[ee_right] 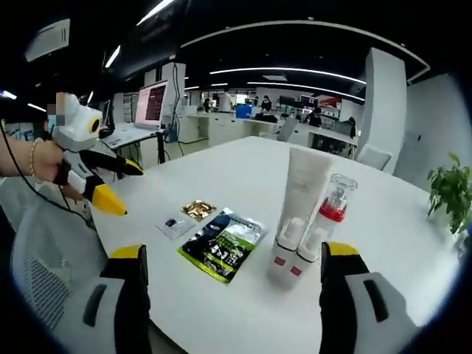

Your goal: Arrange the skincare products in the storage area until every visible bottle or jar stands upright without overlapping.

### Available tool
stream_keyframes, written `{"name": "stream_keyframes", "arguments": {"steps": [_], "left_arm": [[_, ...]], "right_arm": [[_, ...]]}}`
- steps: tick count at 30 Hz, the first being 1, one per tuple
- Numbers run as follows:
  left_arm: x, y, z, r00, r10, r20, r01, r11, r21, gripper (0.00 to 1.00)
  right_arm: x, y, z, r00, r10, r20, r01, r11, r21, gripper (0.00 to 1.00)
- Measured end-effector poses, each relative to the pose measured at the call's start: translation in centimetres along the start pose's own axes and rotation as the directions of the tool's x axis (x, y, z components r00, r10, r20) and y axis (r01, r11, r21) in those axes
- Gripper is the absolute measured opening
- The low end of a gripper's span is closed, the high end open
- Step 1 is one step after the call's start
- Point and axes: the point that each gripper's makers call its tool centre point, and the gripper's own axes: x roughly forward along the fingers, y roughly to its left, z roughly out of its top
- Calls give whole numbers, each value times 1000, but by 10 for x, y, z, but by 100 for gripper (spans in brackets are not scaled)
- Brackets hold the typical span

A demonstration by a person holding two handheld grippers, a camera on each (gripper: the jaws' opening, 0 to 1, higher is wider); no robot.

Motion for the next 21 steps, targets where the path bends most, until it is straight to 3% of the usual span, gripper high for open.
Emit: {"name": "stream_keyframes", "arguments": {"steps": [9, 13, 17, 19, 21], "left_arm": [[-16, -9, -7, 1000, 5, 13, -5, 1000, -25, 99], [-18, -9, -9, 1000, 19, 16, -18, 999, -36, 99], [-17, -9, -9, 999, 24, 37, -22, 999, -39, 98], [-17, -7, -12, 999, 38, 15, -38, 999, -36, 97], [-17, -10, -7, 999, 35, 29, -34, 999, -34, 97]], "right_arm": [[-16, -9, -10, 999, -35, 5, 35, 999, 32, 100], [-17, -9, -3, 999, -38, 26, 37, 999, 33, 100], [-18, -14, -7, 999, -43, 17, 43, 998, 40, 100], [-18, -17, -6, 998, -53, 25, 52, 998, 40, 100], [-20, -19, -6, 998, -56, 21, 55, 998, 42, 100]]}}
